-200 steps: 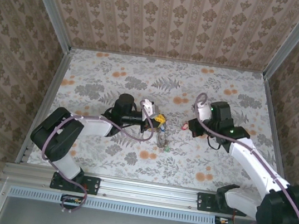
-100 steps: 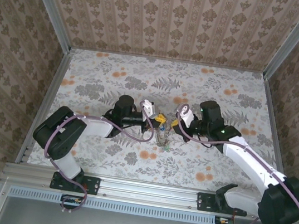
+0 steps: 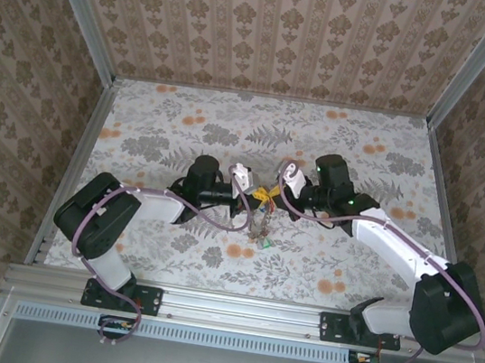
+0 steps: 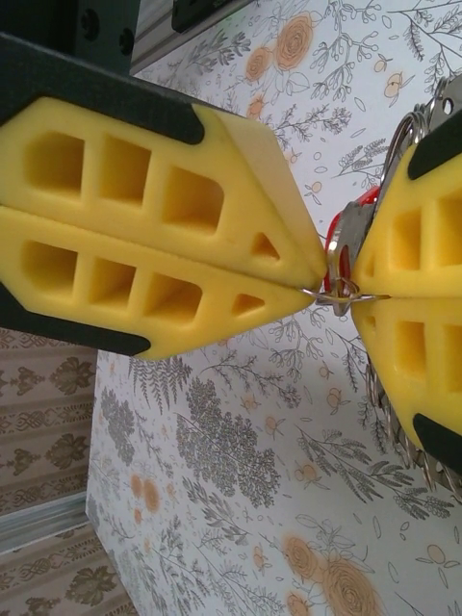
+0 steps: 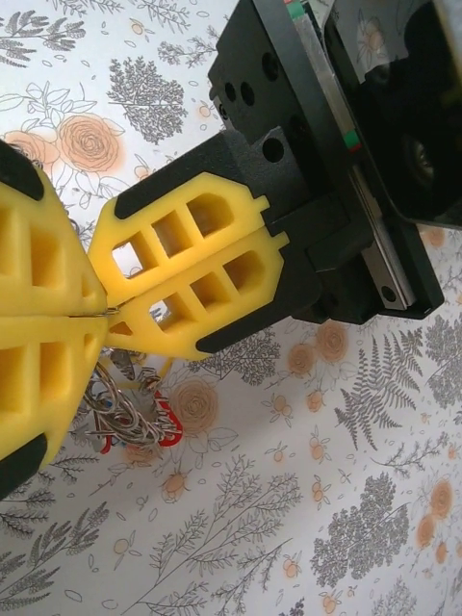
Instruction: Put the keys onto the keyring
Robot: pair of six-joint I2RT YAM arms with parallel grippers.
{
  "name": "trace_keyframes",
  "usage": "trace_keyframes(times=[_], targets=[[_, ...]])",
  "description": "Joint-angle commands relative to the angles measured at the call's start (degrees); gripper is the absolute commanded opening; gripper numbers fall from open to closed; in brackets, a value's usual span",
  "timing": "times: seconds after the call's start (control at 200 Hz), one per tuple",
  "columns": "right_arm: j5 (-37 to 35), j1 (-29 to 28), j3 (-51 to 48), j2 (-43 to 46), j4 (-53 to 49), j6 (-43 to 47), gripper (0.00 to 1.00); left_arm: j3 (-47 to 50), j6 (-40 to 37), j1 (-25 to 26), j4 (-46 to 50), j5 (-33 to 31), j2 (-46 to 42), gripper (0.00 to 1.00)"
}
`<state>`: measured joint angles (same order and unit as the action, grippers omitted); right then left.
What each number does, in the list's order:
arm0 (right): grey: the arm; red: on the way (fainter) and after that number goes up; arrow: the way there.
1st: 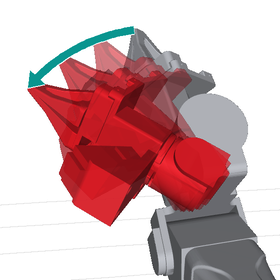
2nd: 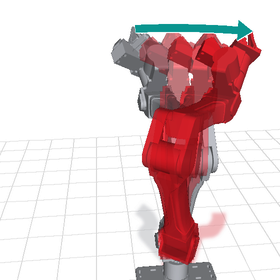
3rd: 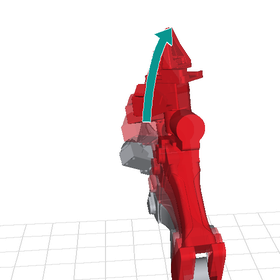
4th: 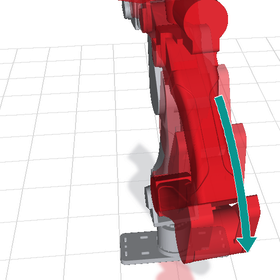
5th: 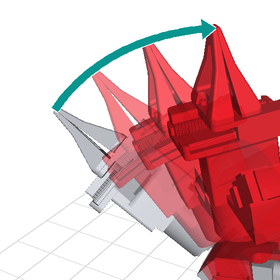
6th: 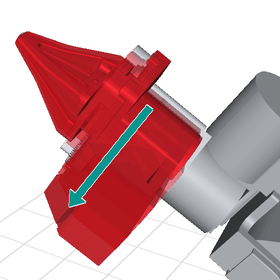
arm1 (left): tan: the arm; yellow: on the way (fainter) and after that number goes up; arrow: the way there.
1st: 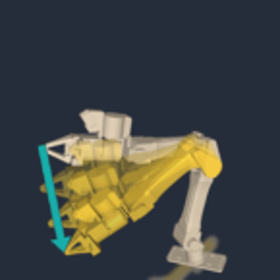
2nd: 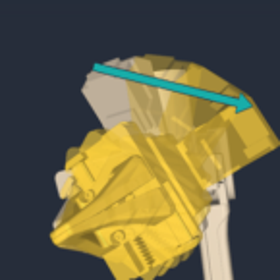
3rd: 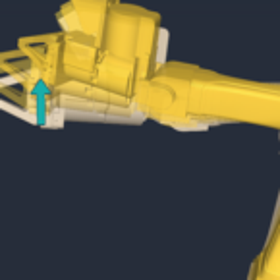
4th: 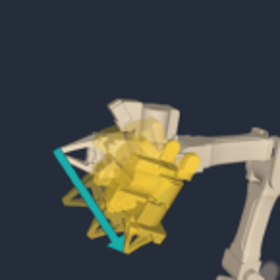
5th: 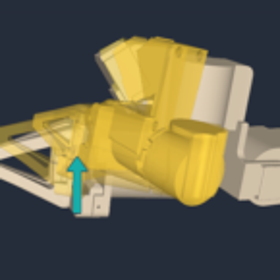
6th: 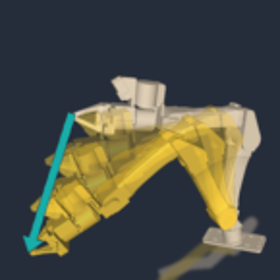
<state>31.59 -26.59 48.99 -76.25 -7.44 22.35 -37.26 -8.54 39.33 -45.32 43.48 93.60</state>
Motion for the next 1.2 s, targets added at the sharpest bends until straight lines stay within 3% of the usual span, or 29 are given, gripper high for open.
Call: trace_keyframes(times=[0.0, 0.505, 0.695, 0.85, 0.995, 1.195], targets=[[-4.2, -0.3, 2.7, -1.6, -0.3, -0.6, 0.0, -1.8, -0.5, 0.2, -0.4, 1.3, -0.8, 0.0], [-14.1, -0.4, 4.5, -2.6, -2.2, -4.0, 0.0, -1.7, -1.7, 0.2, -0.4, 2.4, -1.6, 0.0], [-12.1, -0.1, 8.0, -4.6, -6.6, -6.0, 0.0, -1.6, -1.9, 0.2, -0.4, 2.0, -1.5, 0.0], [-8.4, 0.2, 5.6, -1.8, -2.8, -6.4, 0.0, -1.8, -2.7, 0.1, 1.0, 1.6, -1.9, 0.0], [-11.6, 1.5, 9.3, -5.9, -10.1, -8.5, 0.0, -1.5, -2.1, 0.2, -0.4, 1.2, -2.3, 0.0], [-8.4, 2.6, 10.8, -8.8, -13.7, -11.2, 0.02, -1.1, -2.0, 0.2, -1.6, 0.6, -2.6, 0.0]])
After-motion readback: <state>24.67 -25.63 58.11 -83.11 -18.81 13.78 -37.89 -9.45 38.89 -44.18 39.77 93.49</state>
